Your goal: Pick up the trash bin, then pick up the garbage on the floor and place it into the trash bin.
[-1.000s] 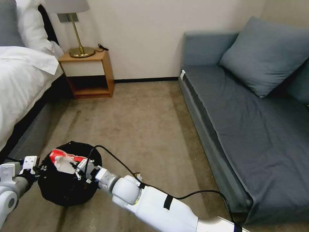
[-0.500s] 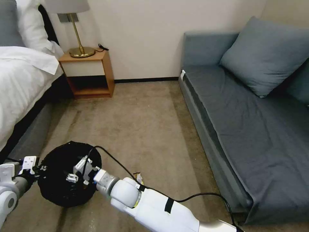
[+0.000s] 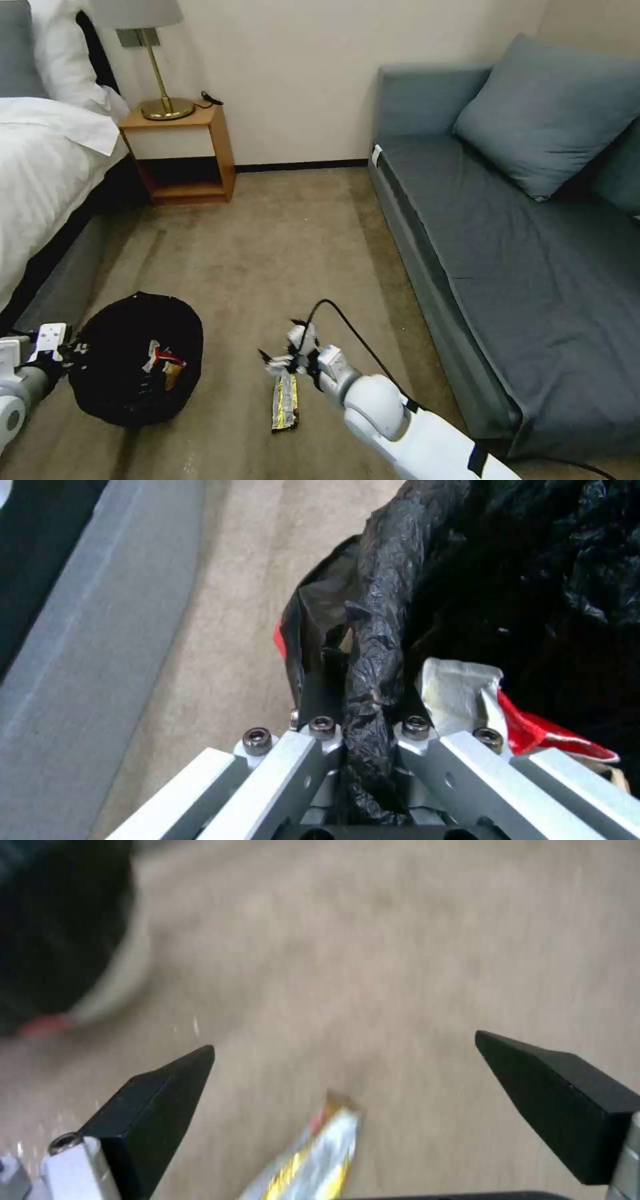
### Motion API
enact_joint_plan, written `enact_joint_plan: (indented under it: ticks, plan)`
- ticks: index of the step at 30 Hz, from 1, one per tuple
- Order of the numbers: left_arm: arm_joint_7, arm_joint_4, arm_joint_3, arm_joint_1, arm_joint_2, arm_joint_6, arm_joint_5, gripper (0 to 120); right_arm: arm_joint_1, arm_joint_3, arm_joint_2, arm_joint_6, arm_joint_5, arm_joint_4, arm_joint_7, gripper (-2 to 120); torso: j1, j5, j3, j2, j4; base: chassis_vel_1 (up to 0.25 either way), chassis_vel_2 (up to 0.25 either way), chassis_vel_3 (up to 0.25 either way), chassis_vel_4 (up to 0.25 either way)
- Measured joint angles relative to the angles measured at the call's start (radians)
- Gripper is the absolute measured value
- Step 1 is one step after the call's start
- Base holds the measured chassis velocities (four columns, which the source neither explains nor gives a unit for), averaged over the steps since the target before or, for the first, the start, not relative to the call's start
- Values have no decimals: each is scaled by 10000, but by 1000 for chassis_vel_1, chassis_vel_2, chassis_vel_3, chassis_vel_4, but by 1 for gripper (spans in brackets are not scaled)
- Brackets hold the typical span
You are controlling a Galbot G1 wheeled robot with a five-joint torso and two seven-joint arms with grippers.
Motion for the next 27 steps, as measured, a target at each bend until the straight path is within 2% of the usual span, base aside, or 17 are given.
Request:
enact_joint_plan:
  ticks: [1, 2, 5, 7, 10, 15, 24, 27]
  plan:
    - [0, 3, -42, 19, -1, -1, -21, 3, 51, -63, 98, -406, 166, -140, 173, 100, 0, -2, 0, 0, -1, 0, 0, 0, 0]
    - [0, 3, -42, 19, -1, -1, -21, 3, 51, -63, 98, -406, 166, -140, 173, 100, 0, -2, 0, 0, -1, 0, 0, 0, 0]
    - [1, -26, -196, 117, 27, -1, -115, 3, 303, -428, 596, -1566, 620, -1075, 537, 100, 0, -2, 0, 0, 1, 0, 0, 0, 0]
    - [1, -49, -236, 152, 50, -1, -134, 3, 336, -482, 751, -1692, 655, -1380, 576, 100, 1, -3, 0, 0, 0, 0, 0, 0, 0]
    - [1, -101, -352, 244, 124, -1, -176, 3, 383, -523, 1271, -1723, 479, -2419, 582, 100, 0, -2, 0, 0, 0, 0, 0, 0, 0]
    - [1, -153, -399, 274, 160, 16, -211, 3, 429, -528, 1702, -1586, 232, -3435, 546, 100, 0, -4, 0, 0, -1, 0, 0, 0, 0]
    - [-8, -181, -399, 293, 138, 41, -232, 3, 383, -505, 2219, -1437, -140, -4244, 473, 100, 0, -4, 0, 0, -2, 0, 0, 0, 0]
    - [-13, -181, -399, 290, 141, 47, -241, 3, 368, -550, 2294, -1407, -212, -4374, 424, 96, 0, -4, 0, 0, -2, 0, 0, 0, 0]
